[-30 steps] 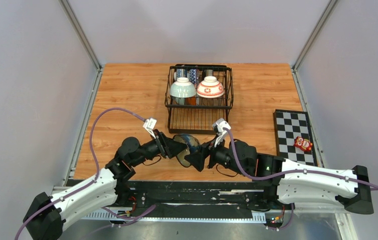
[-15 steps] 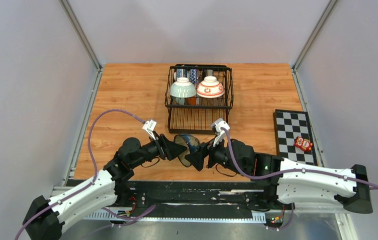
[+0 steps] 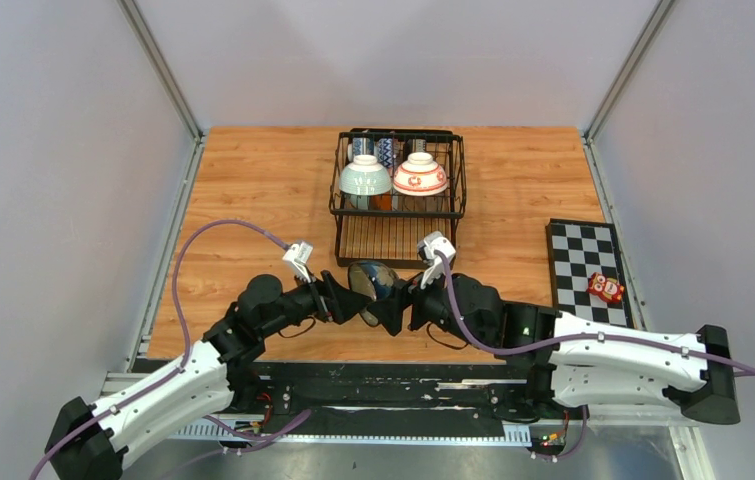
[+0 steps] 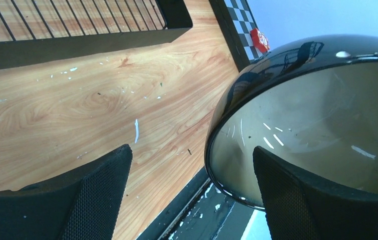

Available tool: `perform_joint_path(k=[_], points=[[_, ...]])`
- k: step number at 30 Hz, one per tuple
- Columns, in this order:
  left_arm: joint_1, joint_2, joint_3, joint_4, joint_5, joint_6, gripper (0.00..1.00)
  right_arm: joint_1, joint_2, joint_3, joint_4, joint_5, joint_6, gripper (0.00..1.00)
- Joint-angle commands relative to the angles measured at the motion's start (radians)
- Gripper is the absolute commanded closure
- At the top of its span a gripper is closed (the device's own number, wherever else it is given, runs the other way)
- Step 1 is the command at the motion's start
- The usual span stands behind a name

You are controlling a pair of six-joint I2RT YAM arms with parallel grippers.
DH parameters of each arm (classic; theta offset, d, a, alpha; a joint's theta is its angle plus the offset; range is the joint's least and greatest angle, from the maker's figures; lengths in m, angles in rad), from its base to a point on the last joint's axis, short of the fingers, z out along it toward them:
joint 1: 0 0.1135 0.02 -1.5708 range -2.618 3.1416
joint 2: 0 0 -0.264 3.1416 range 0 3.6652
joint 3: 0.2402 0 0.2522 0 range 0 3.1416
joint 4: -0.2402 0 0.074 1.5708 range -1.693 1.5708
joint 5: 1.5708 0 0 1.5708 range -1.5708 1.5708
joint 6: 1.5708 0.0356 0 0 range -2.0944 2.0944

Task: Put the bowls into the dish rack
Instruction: Turn the bowl upside down on the dish rack.

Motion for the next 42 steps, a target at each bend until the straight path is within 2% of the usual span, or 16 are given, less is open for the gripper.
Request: perform_joint_path(k=[1,8,18,42], points=[[0.002,-0.022,0.041,-0.065,-0.032,0.030,0.08,-0.012,0.010,0.066,0.055,0.048,-0.038,0.98],[0.002,-0.109,0.095,-0.264,-0.114,0.076,0.01,-0.023,0.066,0.100,0.038,0.071,-0.099,0.98],[0.002,-0.239,0.151,-0.462,-0.190,0.126,0.00,-0.041,0.163,0.120,0.050,0.130,-0.209,0.98],[0.002,-0.315,0.180,-0.547,-0.237,0.172,0.00,-0.046,0.356,0.225,0.050,0.284,-0.581,0.98]])
